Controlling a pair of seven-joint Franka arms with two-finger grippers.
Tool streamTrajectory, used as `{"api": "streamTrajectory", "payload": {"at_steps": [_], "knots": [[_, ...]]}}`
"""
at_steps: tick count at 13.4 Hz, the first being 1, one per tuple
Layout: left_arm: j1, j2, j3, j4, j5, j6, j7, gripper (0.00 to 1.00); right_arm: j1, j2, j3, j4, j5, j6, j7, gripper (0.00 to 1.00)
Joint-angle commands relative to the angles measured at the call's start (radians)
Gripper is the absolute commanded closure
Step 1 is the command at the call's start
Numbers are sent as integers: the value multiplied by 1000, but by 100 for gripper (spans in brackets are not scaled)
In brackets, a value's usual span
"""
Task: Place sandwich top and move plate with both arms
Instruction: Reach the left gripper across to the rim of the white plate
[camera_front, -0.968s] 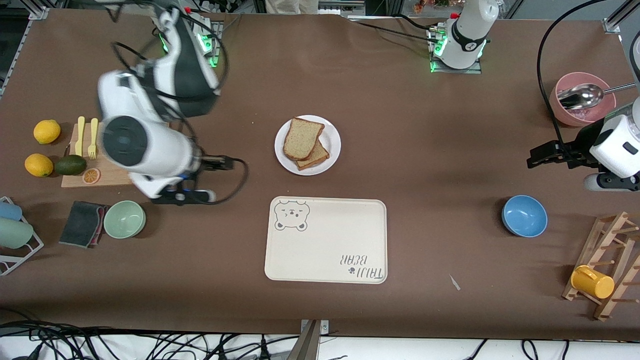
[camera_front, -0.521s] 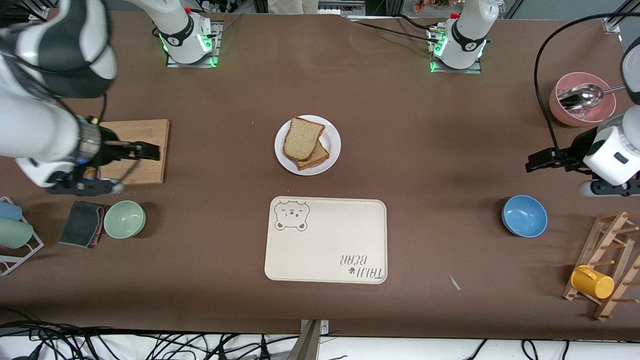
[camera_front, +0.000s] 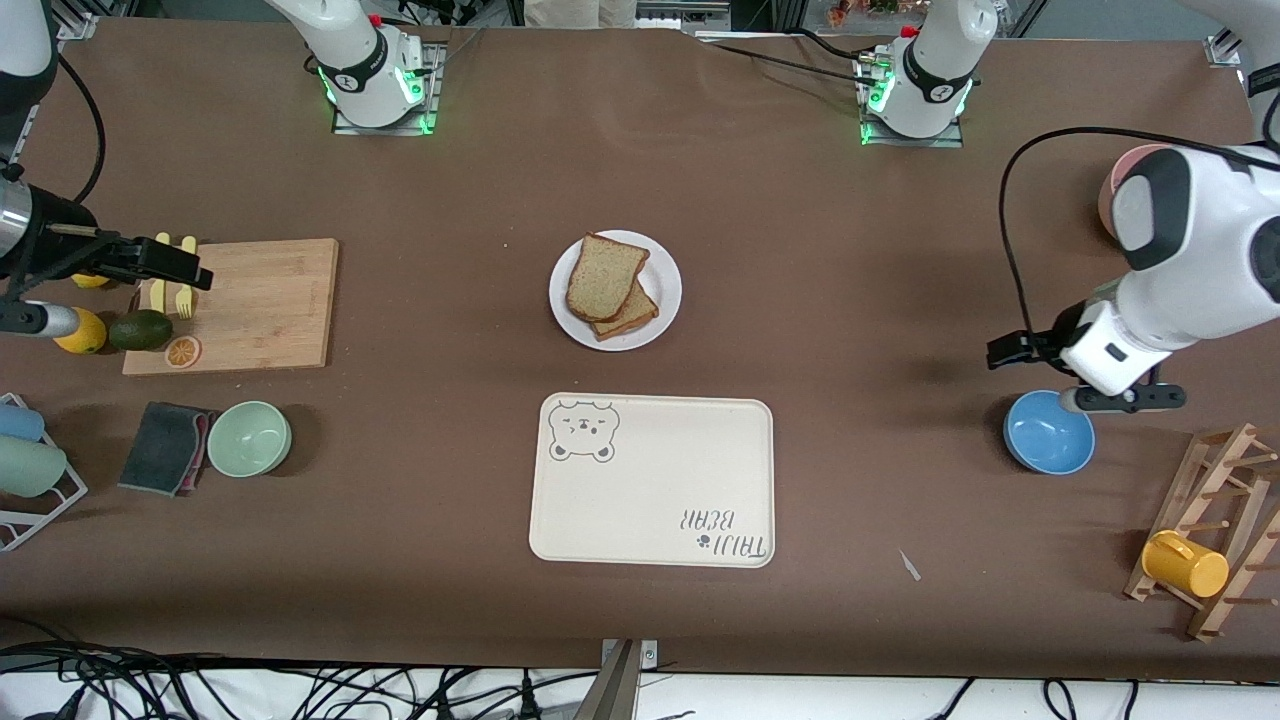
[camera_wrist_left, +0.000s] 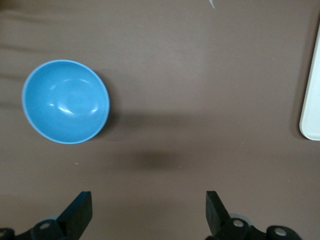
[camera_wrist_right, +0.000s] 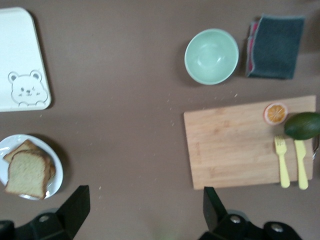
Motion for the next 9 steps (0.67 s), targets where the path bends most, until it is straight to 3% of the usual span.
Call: {"api": "streamTrajectory", "payload": {"at_steps": [1, 5, 7, 9], "knots": [[-4, -31, -28, -46, 11, 13, 7, 0, -56, -169, 120, -201, -133, 78, 14, 0], [-16, -14, -41, -70, 11, 5, 8, 0, -59, -160, 79, -201, -94, 78, 2, 0], [-27, -7, -80, -81, 8, 11, -7, 0, -56, -154, 66, -200, -31, 84, 0, 0], [-30, -3, -125, -115, -24, 52, -7, 0, -55, -155, 66, -198, -40, 91, 0, 0]]}}
